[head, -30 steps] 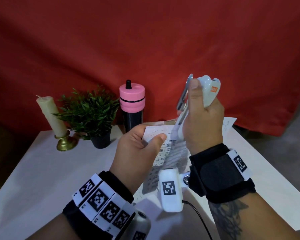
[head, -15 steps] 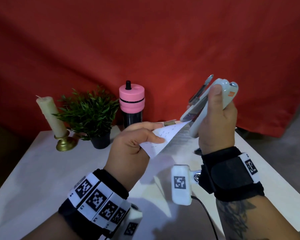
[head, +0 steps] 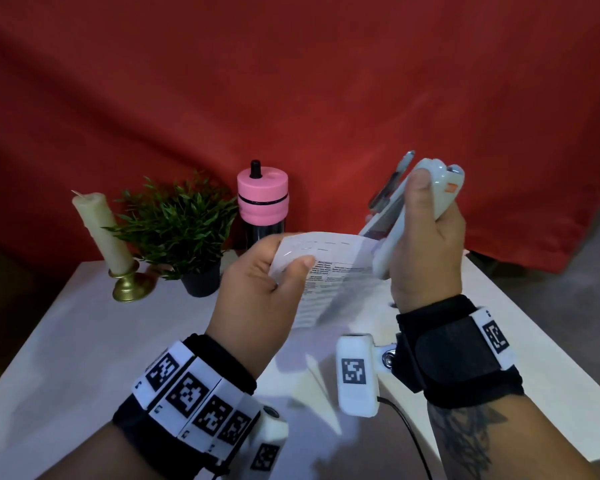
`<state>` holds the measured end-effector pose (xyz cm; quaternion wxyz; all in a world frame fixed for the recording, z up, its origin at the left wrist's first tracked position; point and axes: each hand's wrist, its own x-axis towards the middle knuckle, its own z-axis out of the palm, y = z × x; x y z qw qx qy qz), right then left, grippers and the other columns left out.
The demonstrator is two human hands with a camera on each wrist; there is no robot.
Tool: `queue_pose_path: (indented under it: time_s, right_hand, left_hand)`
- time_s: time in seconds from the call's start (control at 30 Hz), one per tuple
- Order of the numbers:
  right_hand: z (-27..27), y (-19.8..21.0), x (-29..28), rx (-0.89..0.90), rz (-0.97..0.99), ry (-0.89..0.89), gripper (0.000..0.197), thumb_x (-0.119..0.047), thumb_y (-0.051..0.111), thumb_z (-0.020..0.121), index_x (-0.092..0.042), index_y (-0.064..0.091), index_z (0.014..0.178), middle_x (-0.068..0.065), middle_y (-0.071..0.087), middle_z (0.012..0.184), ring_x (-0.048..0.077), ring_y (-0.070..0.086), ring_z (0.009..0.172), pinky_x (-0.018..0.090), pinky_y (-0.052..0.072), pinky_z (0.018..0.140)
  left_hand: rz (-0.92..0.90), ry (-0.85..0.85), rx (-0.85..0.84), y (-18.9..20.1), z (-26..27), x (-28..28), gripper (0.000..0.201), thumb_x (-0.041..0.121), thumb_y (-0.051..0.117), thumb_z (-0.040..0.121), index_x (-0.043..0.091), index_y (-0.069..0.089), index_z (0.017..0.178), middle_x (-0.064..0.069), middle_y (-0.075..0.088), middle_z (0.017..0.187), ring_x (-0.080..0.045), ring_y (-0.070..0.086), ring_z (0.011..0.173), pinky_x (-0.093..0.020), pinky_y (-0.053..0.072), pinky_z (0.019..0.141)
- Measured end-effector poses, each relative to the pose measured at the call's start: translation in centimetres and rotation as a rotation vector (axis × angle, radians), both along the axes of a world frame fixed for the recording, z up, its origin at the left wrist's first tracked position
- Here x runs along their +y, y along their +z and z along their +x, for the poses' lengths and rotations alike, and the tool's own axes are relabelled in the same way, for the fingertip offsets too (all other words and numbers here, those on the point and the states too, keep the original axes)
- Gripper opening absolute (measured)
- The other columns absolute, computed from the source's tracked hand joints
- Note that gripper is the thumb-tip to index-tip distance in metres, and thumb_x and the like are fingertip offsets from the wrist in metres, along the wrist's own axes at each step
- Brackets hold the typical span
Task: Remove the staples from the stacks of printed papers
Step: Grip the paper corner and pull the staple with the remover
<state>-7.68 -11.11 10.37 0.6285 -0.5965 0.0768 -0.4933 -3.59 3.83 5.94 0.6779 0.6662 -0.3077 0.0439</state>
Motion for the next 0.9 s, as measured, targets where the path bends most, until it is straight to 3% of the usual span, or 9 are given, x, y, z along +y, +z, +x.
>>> queue_pose_path:
  time_s: [0.07,0.17,0.33,0.53,0.63,0.77,0.83,0.9]
  right_hand:
    - [0.4,0.2,0.5,0.061,-0.03,0.01,0.037,-0.059,0.058,0.077,-0.022,0.061,0.08,0.006,0.062,0.076,0.025,0.061,0.073,0.048,0.054,0.072]
    - [0.7,0.4,1.2,0.131,-0.073,0.038,0.035,-0.057,0.059,0.082,-0.022,0.061,0.079,-0.005,0.061,0.069,0.012,0.06,0.067,0.038,0.051,0.066]
    - [0.8,0.7,2.1,0.171,-0.102,0.004,0.031,-0.051,0.059,0.089,-0.024,0.06,0.075,-0.01,0.06,0.063,0.007,0.06,0.063,0.031,0.052,0.064]
    - [1.0,0.8,2.5,0.159,-0.1,-0.01,0.031,-0.051,0.059,0.088,-0.024,0.061,0.075,-0.011,0.06,0.059,0.009,0.06,0.059,0.034,0.054,0.061]
    - [1.0,0.8,2.5,0.137,-0.128,-0.028,0.029,-0.043,0.059,0.091,-0.023,0.056,0.071,-0.015,0.056,0.053,0.003,0.055,0.054,0.023,0.049,0.055]
    - [0.9,0.7,2.1,0.132,-0.16,-0.017,0.032,-0.04,0.06,0.091,-0.023,0.051,0.066,-0.017,0.05,0.048,-0.002,0.048,0.049,0.015,0.04,0.05]
    - [1.0,0.5,1.9,0.145,-0.136,0.011,0.033,-0.047,0.062,0.087,-0.022,0.053,0.067,-0.015,0.052,0.052,0.003,0.052,0.053,0.02,0.044,0.053]
    - [1.1,0.3,1.5,0.144,-0.087,0.052,0.035,-0.057,0.064,0.08,-0.025,0.058,0.071,-0.007,0.058,0.062,0.014,0.058,0.063,0.033,0.05,0.06]
  left_hand:
    - [-0.01,-0.009,0.106,0.2,-0.1,-0.2,0.014,0.008,0.062,0.091,0.015,0.072,0.099,0.006,0.076,0.091,-0.01,0.072,0.088,-0.038,0.059,0.082]
    - [-0.035,-0.018,0.188,0.4,-0.3,-0.4,0.015,0.007,0.062,0.091,0.015,0.073,0.095,0.001,0.077,0.09,-0.017,0.073,0.087,-0.048,0.058,0.082]
    - [-0.03,-0.037,0.231,0.2,-0.6,-0.5,0.013,0.008,0.062,0.091,0.014,0.072,0.098,-0.002,0.076,0.091,-0.022,0.072,0.09,-0.051,0.056,0.084]
    - [-0.022,-0.052,0.244,0.5,-1.0,-0.5,0.013,0.007,0.061,0.091,0.013,0.071,0.098,-0.001,0.076,0.09,-0.02,0.072,0.088,-0.05,0.057,0.082]
    - [-0.041,-0.067,0.253,0.5,-1.2,-0.6,0.014,0.005,0.061,0.091,0.012,0.071,0.097,-0.002,0.076,0.09,-0.021,0.072,0.089,-0.047,0.057,0.084]
    - [-0.022,-0.126,0.236,0.4,-1.1,-0.7,0.02,0.0,0.061,0.089,0.01,0.069,0.104,0.0,0.076,0.093,-0.016,0.072,0.088,-0.033,0.06,0.078]
    - [0.052,-0.172,0.224,0.2,-0.7,-0.7,0.026,-0.001,0.064,0.088,0.014,0.067,0.108,0.004,0.076,0.096,-0.009,0.071,0.089,-0.028,0.059,0.079]
    - [0.111,-0.175,0.187,-0.1,-0.3,-0.7,0.029,-0.001,0.063,0.088,0.02,0.068,0.107,0.011,0.075,0.095,-0.003,0.07,0.088,-0.024,0.058,0.079]
